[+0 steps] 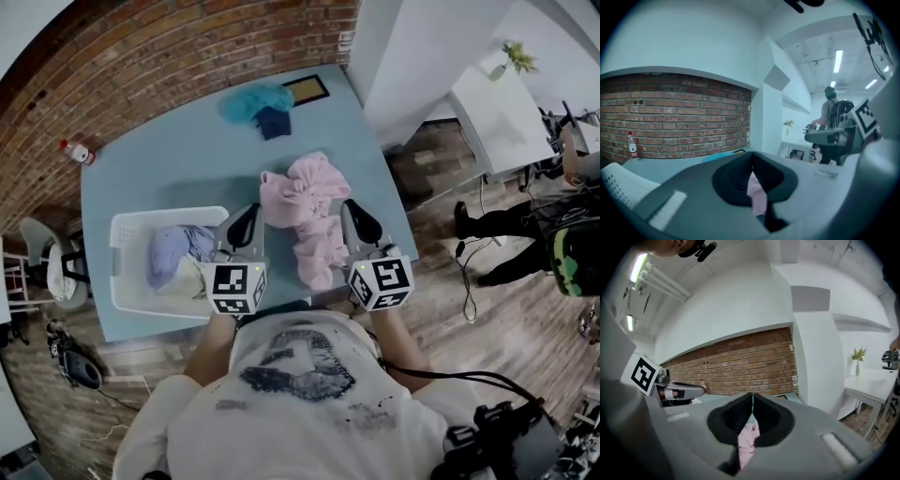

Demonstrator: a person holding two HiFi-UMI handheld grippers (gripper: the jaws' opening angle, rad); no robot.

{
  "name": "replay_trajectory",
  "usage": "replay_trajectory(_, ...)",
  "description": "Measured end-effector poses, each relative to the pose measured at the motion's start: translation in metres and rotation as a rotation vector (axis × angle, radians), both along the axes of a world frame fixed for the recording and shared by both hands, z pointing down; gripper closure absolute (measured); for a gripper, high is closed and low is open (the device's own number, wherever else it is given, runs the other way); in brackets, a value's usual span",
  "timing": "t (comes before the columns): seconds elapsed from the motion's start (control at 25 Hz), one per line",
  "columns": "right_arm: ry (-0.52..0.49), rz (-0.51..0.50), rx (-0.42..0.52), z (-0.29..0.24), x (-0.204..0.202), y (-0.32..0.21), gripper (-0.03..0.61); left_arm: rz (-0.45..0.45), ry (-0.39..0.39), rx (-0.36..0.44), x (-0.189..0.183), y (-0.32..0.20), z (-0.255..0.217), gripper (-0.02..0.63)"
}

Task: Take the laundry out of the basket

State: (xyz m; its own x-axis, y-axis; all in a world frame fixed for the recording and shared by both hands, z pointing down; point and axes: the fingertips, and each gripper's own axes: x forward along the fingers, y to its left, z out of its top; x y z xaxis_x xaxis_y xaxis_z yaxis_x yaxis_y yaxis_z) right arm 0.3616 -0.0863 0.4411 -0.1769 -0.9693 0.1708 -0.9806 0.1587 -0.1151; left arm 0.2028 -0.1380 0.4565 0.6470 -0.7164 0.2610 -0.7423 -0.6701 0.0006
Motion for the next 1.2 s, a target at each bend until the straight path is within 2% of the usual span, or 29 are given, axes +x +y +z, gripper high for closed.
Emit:
replay_trajectory(0.04, 0.009, 0.008, -0.003, -0.001, 0.001, 0.001, 0.578, 0.001, 0.000, 0.002, 0.001, 0.000, -0.001, 0.623)
replay_trajectory(0.16, 0.033, 0.020, -0.016, 0.000, 0.003, 0.004, 0.581, 0.004, 0.006, 0.006, 0.004, 0.000, -0.004, 0.623)
replay_trajectory(0.56, 0.014, 0.019, -0.026, -0.003, 0.005, 0.007, 0.581, 0.029, -0.007, 0.019, 0.014, 0.004, -0.006, 0.623)
replay_trajectory(0.8, -0.002, 0.014, -0.015, -0.003, 0.002, 0.007, 0.581, 0.023, 0.032, 0.014, 0.010, 0.006, -0.010, 0.623)
replay_trajectory(0.96, -0.021, -0.002, -0.011, -0.007, -0.007, -0.001, 0.581, -0.018, 0.012, 0.036, -0.009, 0.003, -0.018, 0.623)
replay_trajectory(1.2, -0.056, -0.067, 0.000, -0.015, -0.048, -0.020, 0.581, -0.128, -0.018, 0.053, -0.069, -0.009, -0.024, 0.623)
